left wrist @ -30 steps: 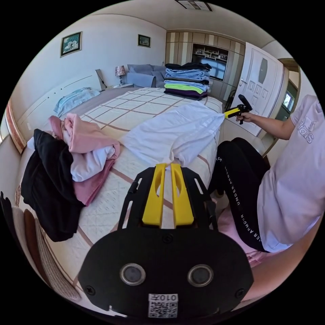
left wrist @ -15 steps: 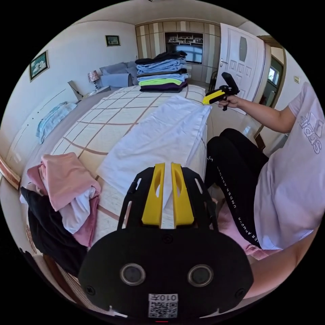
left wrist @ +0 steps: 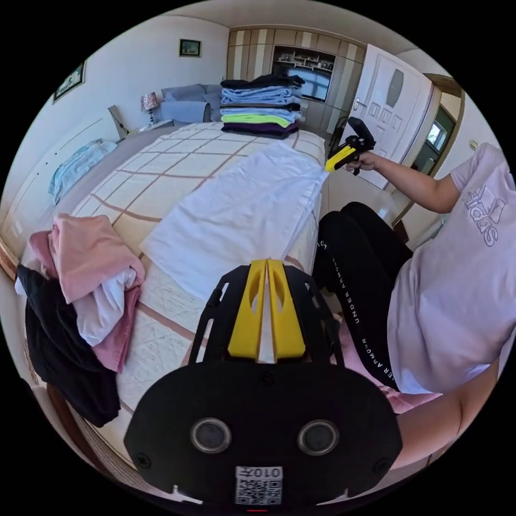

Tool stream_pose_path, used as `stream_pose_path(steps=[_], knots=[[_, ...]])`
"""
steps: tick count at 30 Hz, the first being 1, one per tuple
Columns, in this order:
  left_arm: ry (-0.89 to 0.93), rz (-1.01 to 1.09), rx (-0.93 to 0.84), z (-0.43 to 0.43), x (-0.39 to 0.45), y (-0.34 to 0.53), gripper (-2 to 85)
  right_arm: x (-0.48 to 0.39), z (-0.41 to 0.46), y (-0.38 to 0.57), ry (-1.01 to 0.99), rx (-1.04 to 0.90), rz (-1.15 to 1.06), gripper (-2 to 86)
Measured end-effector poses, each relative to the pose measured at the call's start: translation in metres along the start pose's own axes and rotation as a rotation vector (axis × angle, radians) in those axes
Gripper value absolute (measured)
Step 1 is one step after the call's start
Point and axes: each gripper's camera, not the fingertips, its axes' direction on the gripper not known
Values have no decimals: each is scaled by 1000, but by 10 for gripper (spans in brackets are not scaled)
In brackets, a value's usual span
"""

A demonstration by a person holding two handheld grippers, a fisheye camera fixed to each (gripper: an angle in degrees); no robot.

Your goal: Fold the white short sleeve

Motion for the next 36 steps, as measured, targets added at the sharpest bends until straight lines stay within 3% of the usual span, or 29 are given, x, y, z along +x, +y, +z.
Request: stream_pose_path(steps=[4, 11, 15, 21, 26, 36], knots=[[-56, 102, 108, -11, 20, -36, 0, -16, -14, -23, 88, 158, -68, 21], [-107, 315, -161, 58, 50, -76, 1, -66, 45, -60, 206, -61, -302, 33], [-87, 245, -124, 56, 38, -73, -1, -69, 43, -64, 298, -46, -272, 19], [-35, 151, -11, 28, 18, -56, -2, -73, 14, -64, 228, 11, -252, 15], [-24, 95, -75, 32, 4, -41, -3, -71, 36, -58, 195, -95, -241, 15], [13, 24, -114, 25, -18, -25, -2, -65, 0, -57, 153, 83, -120, 19]])
